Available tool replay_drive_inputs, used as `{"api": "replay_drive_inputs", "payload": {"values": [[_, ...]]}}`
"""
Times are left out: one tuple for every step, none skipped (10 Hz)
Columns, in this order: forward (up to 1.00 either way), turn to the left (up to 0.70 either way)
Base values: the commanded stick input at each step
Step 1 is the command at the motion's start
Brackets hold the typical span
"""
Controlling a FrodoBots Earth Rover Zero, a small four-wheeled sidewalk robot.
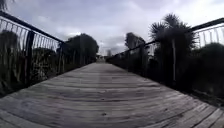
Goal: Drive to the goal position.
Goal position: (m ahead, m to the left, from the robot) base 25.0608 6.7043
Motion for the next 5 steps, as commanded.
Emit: {"api": "replay_drive_inputs", "payload": {"values": [[0.07, 0.0], [0.07, 0.0], [0.07, 0.0], [0.07, 0.0], [0.07, 0.0]]}}
